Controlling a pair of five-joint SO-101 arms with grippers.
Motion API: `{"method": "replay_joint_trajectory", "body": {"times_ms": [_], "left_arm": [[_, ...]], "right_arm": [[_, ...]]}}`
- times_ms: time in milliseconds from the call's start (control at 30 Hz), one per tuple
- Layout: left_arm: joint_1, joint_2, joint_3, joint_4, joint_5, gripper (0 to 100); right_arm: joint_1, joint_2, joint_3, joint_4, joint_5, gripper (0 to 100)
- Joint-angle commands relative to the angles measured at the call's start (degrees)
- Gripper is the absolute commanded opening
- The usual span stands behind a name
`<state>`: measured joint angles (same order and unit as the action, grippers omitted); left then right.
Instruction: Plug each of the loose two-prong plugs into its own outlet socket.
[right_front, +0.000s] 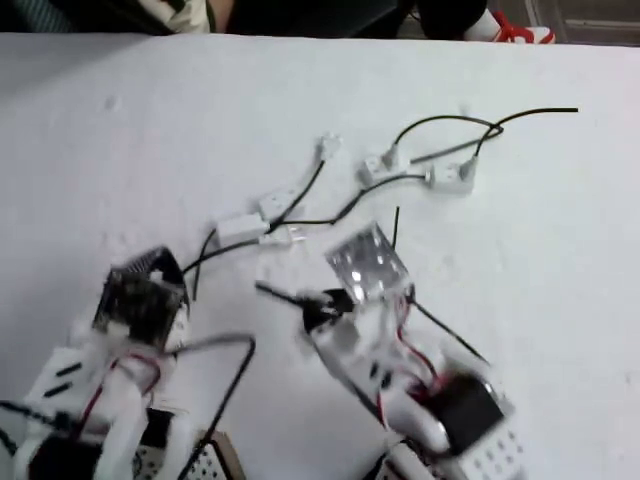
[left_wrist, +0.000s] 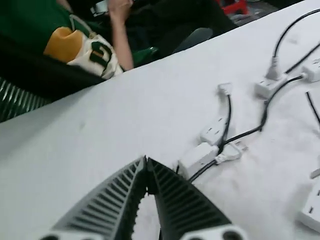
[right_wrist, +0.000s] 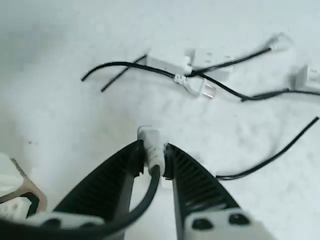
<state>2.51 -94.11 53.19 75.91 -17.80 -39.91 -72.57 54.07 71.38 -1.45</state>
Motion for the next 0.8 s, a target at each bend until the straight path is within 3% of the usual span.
{"method": "replay_joint_trajectory", "body": {"times_ms": [0,167,333,567,767], "left_arm": [[-10.9,0.0,11.5,-11.3,-0.5,2],[-21.1,0.0,24.6,-22.9,-0.5,2],[-28.0,0.0,33.1,-28.1,-3.9,2],[-29.3,0.0,41.8,-30.9,-8.5,2],[-29.1,0.0,43.1,-31.3,-8.6,2]], "right_arm": [[2.7,8.5,-4.3,-0.2,0.1,1.6],[2.9,15.0,-4.3,-4.0,-0.6,1.6],[2.9,20.9,-3.3,-7.2,-2.3,1.6],[2.9,27.9,3.3,-18.2,-2.1,1.6],[3.8,30.9,4.0,-18.2,-1.9,1.6]]}}
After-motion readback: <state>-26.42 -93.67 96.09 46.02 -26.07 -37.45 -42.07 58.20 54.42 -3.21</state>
